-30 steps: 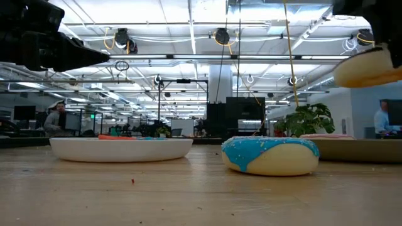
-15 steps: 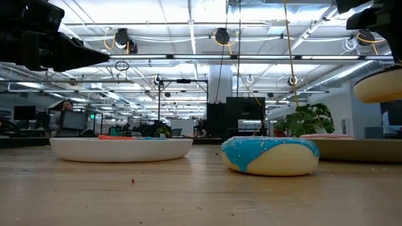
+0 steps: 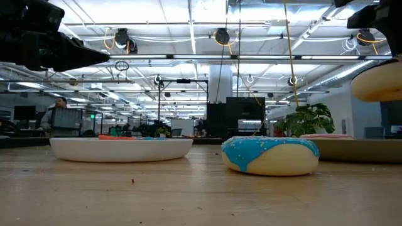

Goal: Pick & Place donuts
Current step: Put the big black donut on the green plate

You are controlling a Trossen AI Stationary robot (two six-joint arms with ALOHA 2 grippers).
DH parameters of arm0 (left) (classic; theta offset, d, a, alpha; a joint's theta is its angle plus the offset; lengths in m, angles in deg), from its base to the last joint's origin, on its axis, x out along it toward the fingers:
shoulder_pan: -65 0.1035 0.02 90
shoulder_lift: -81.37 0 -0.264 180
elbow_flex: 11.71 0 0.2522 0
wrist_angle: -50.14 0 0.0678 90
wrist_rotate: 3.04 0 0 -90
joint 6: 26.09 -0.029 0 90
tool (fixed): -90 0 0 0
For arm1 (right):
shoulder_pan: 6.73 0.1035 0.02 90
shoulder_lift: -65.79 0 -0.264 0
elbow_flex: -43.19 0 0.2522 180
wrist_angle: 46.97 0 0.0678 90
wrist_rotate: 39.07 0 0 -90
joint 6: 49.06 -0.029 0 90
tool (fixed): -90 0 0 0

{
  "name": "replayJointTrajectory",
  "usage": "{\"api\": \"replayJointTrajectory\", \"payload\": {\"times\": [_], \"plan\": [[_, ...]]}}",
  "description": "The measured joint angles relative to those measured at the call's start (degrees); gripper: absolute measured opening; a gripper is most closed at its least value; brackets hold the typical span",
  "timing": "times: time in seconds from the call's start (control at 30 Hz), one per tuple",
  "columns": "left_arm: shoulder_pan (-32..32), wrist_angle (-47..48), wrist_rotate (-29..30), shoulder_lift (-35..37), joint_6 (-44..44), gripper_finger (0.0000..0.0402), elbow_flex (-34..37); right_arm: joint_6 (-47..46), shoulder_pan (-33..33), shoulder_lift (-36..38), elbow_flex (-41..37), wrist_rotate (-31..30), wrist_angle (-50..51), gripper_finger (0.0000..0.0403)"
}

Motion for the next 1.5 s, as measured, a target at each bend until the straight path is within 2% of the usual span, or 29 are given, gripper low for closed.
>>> {"api": "replayJointTrajectory", "payload": {"times": [0.1,0.3,0.5,0.83,1.03,1.2,1.5], "plan": [[0.00,0.00,0.00,0.01,0.01,0.0042,0.00,-0.83,0.00,1.29,0.00,-0.82,2.06,0.0017],[0.00,0.05,-0.02,0.02,0.02,0.0042,0.00,-4.28,0.01,6.52,-0.12,-6.22,6.77,0.0015],[0.00,0.14,-0.02,0.02,0.00,0.0042,0.00,-6.79,-1.00,11.75,-4.92,-6.41,6.54,0.0014],[0.00,0.22,-0.04,0.00,0.00,0.0042,0.00,-13.47,-1.53,20.41,-17.80,-7.28,-3.79,0.0014],[0.00,0.20,-0.05,0.01,0.00,0.0042,0.00,-13.75,-1.57,19.84,-21.59,-2.80,-6.40,0.0013],[0.00,0.15,-0.07,0.00,-0.01,0.0042,0.00,-14.56,-1.61,17.07,-22.65,-2.70,-7.45,0.0013],[0.00,0.09,-0.15,0.02,0.00,0.0042,0.00,-9.81,-2.04,12.54,-22.64,-1.26,-14.50,0.0013]]}}
